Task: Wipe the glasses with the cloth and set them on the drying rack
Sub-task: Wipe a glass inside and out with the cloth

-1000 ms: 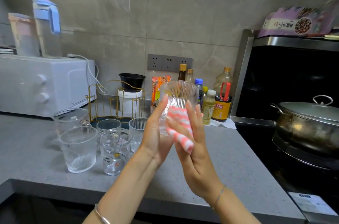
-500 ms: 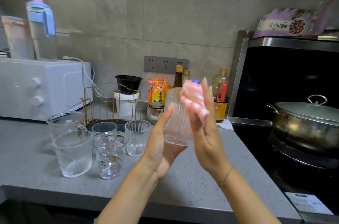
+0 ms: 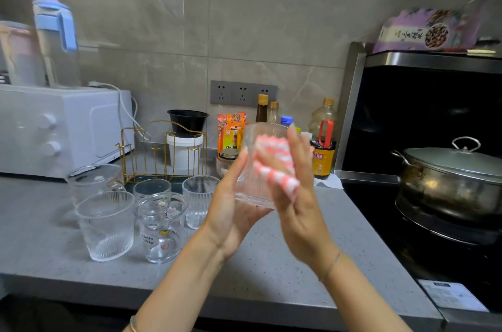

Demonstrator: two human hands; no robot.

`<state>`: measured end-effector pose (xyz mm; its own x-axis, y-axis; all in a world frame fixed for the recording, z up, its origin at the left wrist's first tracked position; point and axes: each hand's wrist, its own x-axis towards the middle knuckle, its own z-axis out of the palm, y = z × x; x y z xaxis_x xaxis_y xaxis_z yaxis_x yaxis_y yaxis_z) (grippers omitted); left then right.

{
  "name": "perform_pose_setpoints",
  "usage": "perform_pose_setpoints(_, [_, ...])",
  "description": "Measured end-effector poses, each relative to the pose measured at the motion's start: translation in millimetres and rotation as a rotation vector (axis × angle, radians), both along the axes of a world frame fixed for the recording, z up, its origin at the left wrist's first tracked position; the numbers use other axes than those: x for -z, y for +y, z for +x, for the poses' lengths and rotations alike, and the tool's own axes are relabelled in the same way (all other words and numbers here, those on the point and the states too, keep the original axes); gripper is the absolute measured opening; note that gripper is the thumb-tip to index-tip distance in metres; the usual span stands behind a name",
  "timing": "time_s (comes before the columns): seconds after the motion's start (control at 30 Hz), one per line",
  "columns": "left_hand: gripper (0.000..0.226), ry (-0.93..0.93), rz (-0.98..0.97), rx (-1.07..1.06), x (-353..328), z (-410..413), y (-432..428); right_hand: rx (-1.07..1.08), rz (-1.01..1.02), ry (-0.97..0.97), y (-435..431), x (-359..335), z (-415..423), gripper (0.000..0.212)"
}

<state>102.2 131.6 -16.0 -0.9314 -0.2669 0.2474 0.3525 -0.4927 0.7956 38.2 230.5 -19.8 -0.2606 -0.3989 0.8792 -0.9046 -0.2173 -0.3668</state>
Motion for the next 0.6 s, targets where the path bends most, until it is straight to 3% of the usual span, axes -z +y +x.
perform_pose_setpoints(0.1, [0.054, -0.017, -0.013, -0.040, 5.3, 2.0, 4.0, -0.027, -0.072, -0.238, -0.2, -20.0, -13.4, 0.067])
perform_pose_setpoints(0.23, [0.053, 0.007, -0.003, -0.071, 8.0, 3.9, 4.5, -0.028, -0.010, -0.239, -5.7, -10.6, -7.9, 0.063])
perform_pose_setpoints(0.3, [0.058, 0.025, 0.014, -0.069, 4.4, 5.1, 4.5, -0.024, 0.028, -0.194, -4.8, 3.5, 2.4, 0.067])
perform_pose_setpoints(0.43, [0.075, -0.014, 0.081, 0.060, -2.3, 7.1, -1.7, -0.091, 0.081, 0.033, -0.3, 33.5, 19.9, 0.045])
perform_pose_setpoints(0.6, [0.073, -0.021, 0.089, 0.104, -0.7, 7.3, -7.4, 0.007, 0.142, 0.170, 0.1, 47.0, 11.2, 0.040])
